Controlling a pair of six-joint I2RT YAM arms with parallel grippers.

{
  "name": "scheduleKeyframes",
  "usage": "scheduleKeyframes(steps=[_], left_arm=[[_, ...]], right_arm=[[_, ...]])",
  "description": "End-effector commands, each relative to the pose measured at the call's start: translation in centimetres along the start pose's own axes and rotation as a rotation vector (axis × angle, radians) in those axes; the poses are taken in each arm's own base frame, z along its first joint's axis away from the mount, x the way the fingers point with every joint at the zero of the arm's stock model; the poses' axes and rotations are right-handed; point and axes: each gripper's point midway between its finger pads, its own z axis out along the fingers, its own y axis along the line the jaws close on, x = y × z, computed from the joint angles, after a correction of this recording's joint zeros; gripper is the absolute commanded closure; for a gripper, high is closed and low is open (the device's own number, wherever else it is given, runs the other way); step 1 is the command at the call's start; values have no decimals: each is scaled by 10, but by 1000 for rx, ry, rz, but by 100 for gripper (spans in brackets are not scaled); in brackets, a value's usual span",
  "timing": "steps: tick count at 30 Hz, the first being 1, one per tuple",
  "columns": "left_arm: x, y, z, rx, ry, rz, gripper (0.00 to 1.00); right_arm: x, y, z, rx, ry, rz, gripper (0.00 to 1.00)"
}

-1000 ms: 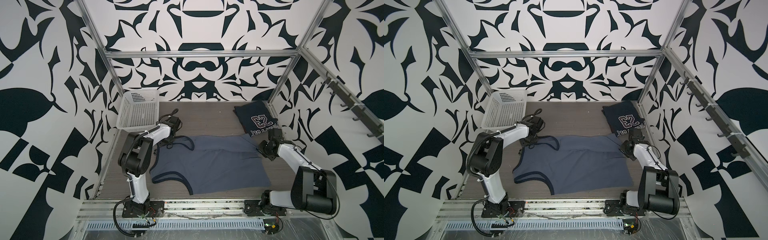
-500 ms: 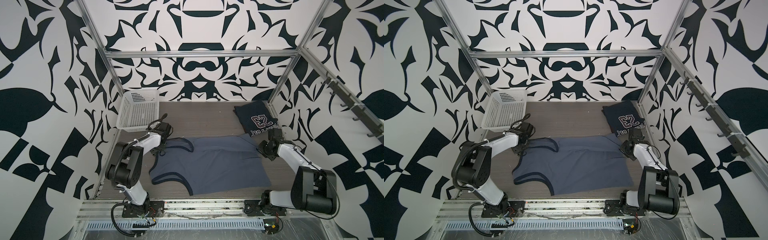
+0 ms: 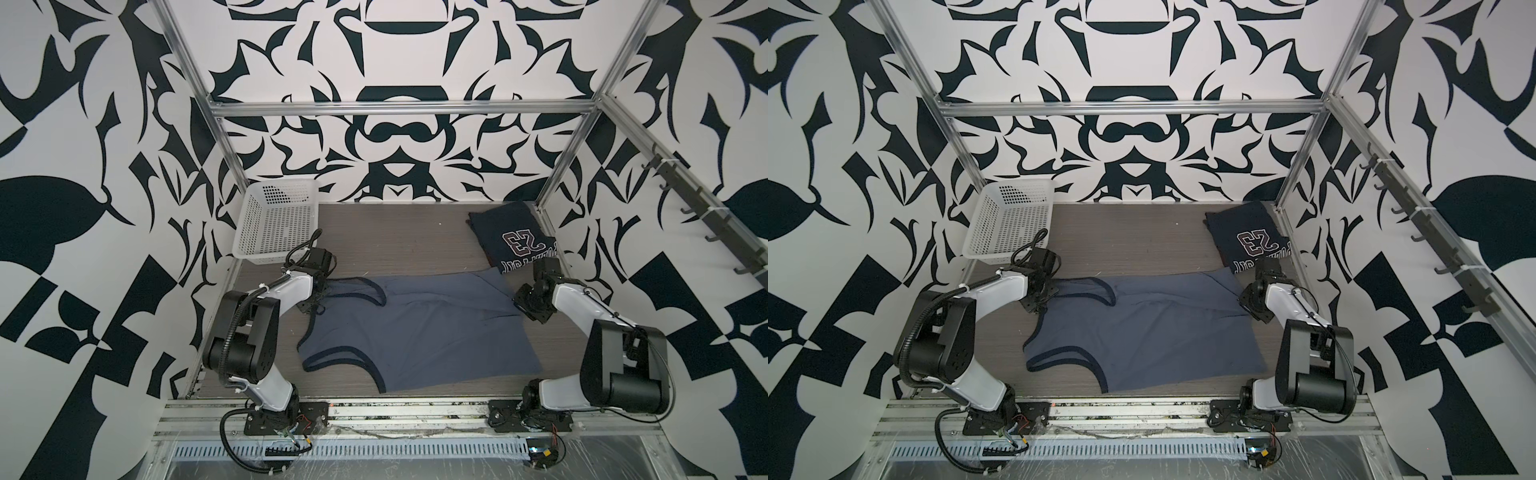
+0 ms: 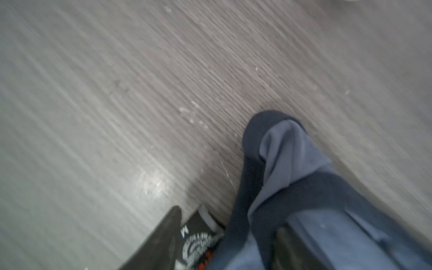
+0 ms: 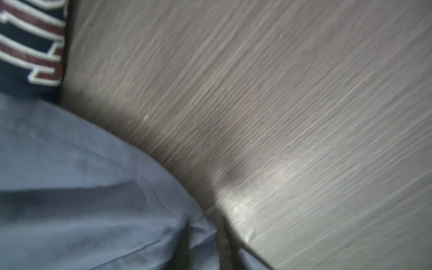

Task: Fold and stack tank tops
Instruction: Smooth out the tank top at the center of the table.

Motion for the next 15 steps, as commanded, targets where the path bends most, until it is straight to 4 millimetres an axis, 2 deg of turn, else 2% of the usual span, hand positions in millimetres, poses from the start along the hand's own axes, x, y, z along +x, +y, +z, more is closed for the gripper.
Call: scheduleKeyframes(steps=[1, 3, 5, 8, 12, 15], left_arm=[[-22, 1, -45, -4, -109, 26, 24], [-26, 2, -65, -16, -152, 57, 20], [-26, 1, -82, -16, -180, 80, 16], [-9, -19, -102, 44, -176, 127, 16], [35, -66, -119, 153, -86, 252, 16], [81, -125, -121, 378, 55, 335, 20]], right_arm=[[-21, 9, -32, -20, -89, -27, 58], [-26, 7, -43, -6, -126, -43, 50], [-26, 7, -50, -1, -146, -57, 47], [-23, 12, -60, -4, -163, -88, 46], [-12, 25, -62, -52, -152, -120, 46], [-5, 33, -57, -97, -134, -130, 46]])
